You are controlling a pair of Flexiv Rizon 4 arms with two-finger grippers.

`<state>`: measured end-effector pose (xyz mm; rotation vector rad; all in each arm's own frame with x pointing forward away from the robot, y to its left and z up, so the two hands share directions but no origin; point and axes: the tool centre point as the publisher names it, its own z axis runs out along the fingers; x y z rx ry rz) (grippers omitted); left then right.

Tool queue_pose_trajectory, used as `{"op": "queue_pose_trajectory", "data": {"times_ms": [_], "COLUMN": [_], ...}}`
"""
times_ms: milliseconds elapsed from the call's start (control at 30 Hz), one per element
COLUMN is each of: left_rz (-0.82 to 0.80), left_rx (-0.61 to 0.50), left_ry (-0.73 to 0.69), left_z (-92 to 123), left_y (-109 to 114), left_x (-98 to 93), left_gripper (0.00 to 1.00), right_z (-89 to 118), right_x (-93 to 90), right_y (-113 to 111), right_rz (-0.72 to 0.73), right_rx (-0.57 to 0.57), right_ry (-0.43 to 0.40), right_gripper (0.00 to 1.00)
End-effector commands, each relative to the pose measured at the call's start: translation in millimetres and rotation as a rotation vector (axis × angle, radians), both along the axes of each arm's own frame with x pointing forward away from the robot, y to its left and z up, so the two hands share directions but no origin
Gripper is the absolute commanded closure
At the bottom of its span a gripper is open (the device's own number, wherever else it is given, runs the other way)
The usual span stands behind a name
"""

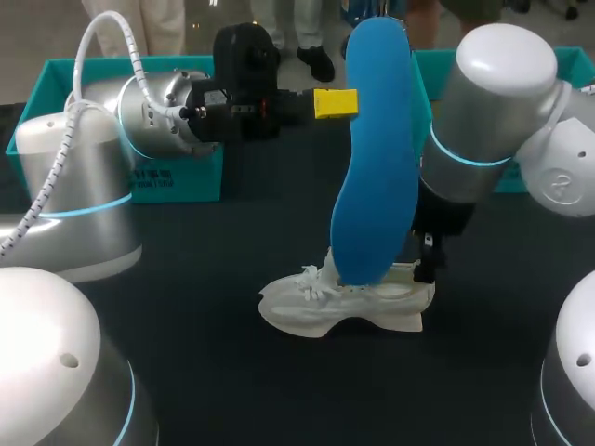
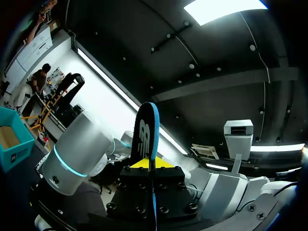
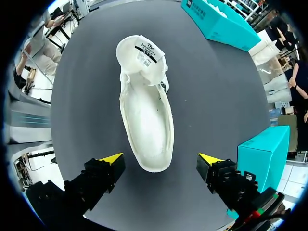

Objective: Take the shoe out of the shoebox, open the shoe tongue, remove and reinsert the insole, then place the shoe into the shoebox

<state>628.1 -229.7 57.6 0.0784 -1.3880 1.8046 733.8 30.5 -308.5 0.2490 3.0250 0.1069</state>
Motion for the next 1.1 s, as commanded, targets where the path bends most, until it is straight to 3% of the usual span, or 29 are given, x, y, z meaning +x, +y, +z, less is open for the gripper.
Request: {"op": "queue_pose_trajectory", "data": {"times_ms": [33, 600, 900, 1100], "left_rz": [0.002, 0.002, 0.002, 0.002], "left_rx": [-0.002, -0.002, -0.002, -0.002], "left_ry": [0.0, 0.0, 0.0, 0.0], "left_z": [0, 0, 0, 0], "left_y": [0, 0, 0, 0], "left_x": [-0.5, -0.5, -0.5, -0.5], "left_gripper": [1.0, 1.0, 1.0, 1.0], "right_z": [-12, -41, -63, -71], "right_x": [16.1, 46.3, 48.2, 42.0], "right_y": [16, 55, 73, 68], "right_rz": [0.018, 0.12, 0.148, 0.135], "right_rx": [-0.014, 0.01, 0.043, 0.044], "right_ry": [0.015, 0.05, 0.072, 0.086], "right_gripper": [0.0, 0.0, 0.0, 0.04]}}
